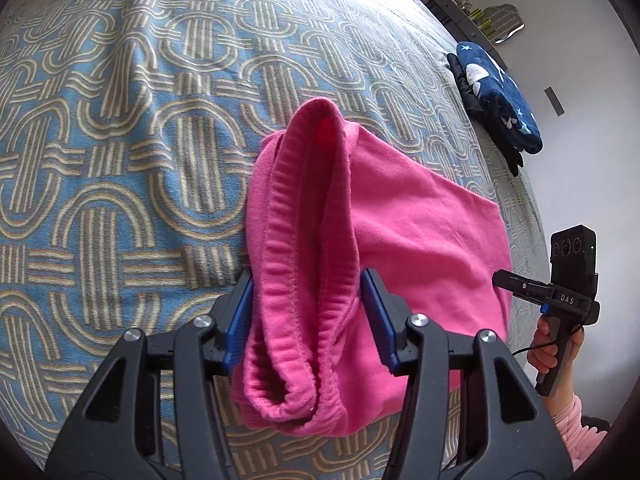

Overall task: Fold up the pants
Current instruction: 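Grasp the folded bundle with the left tool and lift it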

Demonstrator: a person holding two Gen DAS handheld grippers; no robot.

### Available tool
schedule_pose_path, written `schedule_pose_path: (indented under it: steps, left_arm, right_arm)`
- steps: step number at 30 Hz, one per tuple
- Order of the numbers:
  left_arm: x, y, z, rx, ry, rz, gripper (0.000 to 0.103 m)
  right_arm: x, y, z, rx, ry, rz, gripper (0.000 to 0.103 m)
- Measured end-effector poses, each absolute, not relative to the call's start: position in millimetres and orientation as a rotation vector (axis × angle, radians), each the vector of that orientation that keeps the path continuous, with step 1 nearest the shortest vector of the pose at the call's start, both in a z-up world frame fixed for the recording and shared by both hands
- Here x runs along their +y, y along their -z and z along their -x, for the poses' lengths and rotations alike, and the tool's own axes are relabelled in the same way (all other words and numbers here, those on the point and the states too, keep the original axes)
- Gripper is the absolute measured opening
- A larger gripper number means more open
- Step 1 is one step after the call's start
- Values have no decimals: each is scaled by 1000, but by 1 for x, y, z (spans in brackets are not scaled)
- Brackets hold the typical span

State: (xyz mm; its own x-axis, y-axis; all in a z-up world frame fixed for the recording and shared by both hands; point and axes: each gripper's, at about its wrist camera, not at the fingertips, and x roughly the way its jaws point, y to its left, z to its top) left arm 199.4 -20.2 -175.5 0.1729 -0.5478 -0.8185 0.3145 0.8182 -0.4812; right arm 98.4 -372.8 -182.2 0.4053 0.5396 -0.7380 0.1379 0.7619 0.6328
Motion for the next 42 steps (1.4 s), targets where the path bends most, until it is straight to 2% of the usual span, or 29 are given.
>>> schedule_pose_path:
  steps: [1,6,8,10,12,14,15,16,17,28,34,38,42]
  left_arm:
    - [-19,176,-200,1256,621,217,51]
    - [-17,181,-202,1262,612,200,51]
    - [-22,182,-202,1253,619,180,55]
    - [-27,183,-202,1250,615,170,58]
    - [-35,180,-199,1256,626,130,58]
    - [-41,175,-196,1250,634,96,45]
    - [-43,171,-193,1241,639,80,31]
    - [-44,166,-190,1226,641,66,26]
    - [-45,162,-188,1211,641,55,25]
    - [-77,91,-161,1045,704,5,22]
    - [-142,57,-151,992,782,-66,22]
    - [-204,47,-134,963,854,-154,22]
    - [-255,55,-119,997,880,-236,22]
  right_arm:
    - [-375,182,-97,1141,-278,-707,32]
    - [-384,192,-94,1127,-282,-795,32]
    - [-385,195,-97,1139,-282,-818,34]
    - [-383,195,-101,1143,-301,-817,44]
    - [-379,193,-106,1149,-295,-802,44]
    - [-372,188,-108,1155,-258,-762,34]
    - [-368,184,-107,1154,-234,-714,20]
    - [-363,179,-106,1142,-234,-680,18]
    - [-360,173,-103,1123,-229,-660,17]
    - [-362,94,-57,898,-227,-584,13]
    - [-410,58,-10,765,-141,-599,11]
    - [-450,56,24,717,-68,-627,10]
    - [-488,79,50,712,-6,-739,9]
